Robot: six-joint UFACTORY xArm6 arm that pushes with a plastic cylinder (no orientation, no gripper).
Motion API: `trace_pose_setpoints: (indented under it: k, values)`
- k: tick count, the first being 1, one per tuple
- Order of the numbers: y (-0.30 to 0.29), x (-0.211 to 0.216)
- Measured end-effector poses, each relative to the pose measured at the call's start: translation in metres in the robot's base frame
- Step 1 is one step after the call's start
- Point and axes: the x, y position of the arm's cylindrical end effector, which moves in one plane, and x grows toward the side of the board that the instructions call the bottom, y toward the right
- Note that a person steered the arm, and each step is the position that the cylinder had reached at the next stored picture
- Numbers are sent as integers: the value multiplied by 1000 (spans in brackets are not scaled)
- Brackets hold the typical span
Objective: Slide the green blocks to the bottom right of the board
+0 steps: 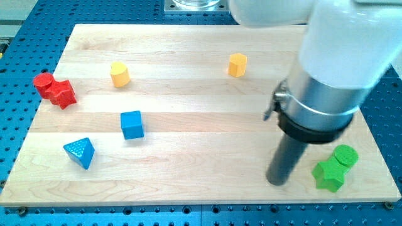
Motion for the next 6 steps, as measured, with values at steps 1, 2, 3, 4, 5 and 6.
trace_pose_setpoints:
  k: [1, 2, 3, 4, 5, 6]
  values:
    - [-52, -16]
    - [-57, -56]
    - [-82, -96]
    - [-100, -121]
    - [-101, -123]
    - [-101, -124]
